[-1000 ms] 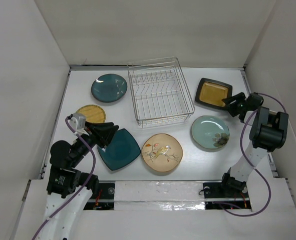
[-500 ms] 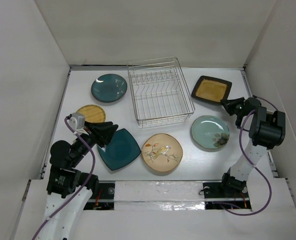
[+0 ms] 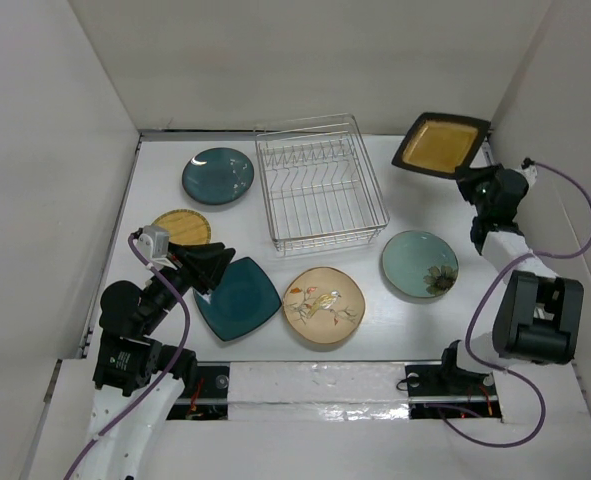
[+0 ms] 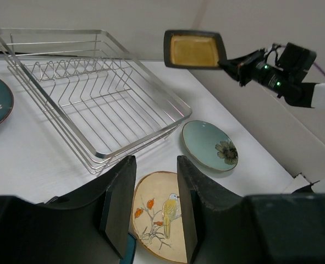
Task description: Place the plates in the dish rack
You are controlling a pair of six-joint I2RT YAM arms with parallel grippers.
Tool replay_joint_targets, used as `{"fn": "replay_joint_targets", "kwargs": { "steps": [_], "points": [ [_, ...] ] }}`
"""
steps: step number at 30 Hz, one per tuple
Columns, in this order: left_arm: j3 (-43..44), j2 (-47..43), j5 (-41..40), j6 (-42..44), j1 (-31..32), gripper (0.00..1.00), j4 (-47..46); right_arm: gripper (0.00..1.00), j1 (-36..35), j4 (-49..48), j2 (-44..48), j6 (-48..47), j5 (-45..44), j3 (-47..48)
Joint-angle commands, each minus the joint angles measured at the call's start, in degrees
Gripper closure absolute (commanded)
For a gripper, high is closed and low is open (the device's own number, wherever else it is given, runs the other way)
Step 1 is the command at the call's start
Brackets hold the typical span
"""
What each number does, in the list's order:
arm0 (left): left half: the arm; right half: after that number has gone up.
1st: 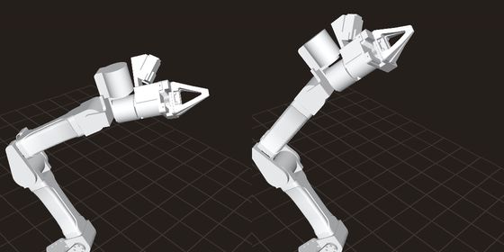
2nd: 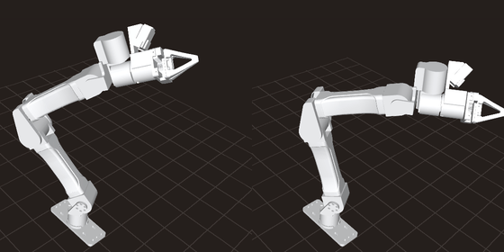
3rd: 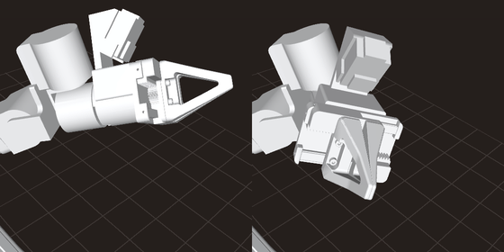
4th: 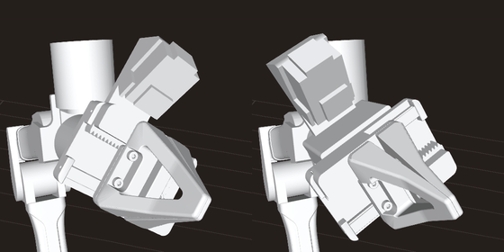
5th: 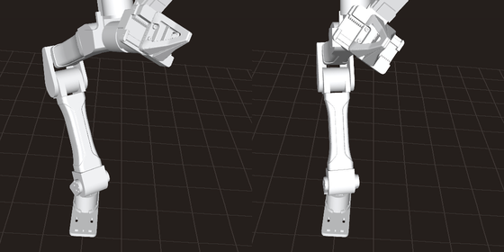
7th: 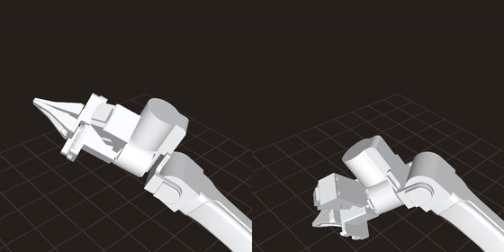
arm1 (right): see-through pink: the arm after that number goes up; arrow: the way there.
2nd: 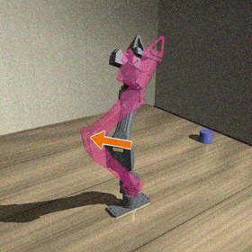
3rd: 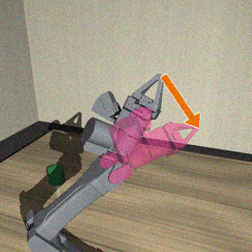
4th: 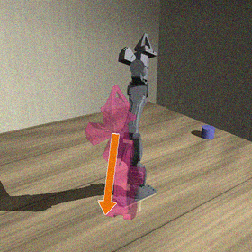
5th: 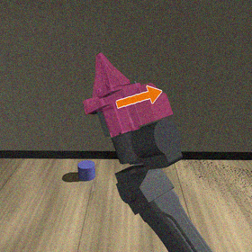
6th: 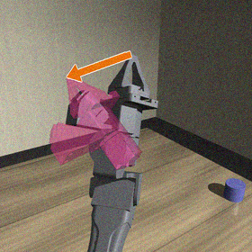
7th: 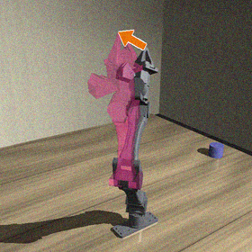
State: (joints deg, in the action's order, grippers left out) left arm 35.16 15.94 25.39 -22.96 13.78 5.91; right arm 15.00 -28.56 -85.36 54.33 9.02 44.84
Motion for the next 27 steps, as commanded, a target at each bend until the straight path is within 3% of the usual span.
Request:
{"fn": "replay_joint_targets", "kwargs": {
  "steps": [1,8,16,27],
  "points": [
    [-0.35,0.05,-0.51,-0.07,0.28,0.67,-1.78,1.0,-6.37,-2.66,8.8,-8.15,-10.92,9.99],
    [-0.35,-0.04,-1.04,-0.24,0.28,0.66,-1.61,1.0,-18.49,12.01,6.97,-24.34,-14.02,28.79],
    [-0.35,-0.39,-1.04,-0.24,0.28,0.66,-1.69,1.0,-27.21,36.36,-8.21,-38.14,-21.84,55.66],
    [-0.44,-0.83,-0.78,-0.16,0.28,0.66,-1.87,1.0,-31.96,42.88,-17.81,-42.72,-29.84,65.02]
  ]
}}
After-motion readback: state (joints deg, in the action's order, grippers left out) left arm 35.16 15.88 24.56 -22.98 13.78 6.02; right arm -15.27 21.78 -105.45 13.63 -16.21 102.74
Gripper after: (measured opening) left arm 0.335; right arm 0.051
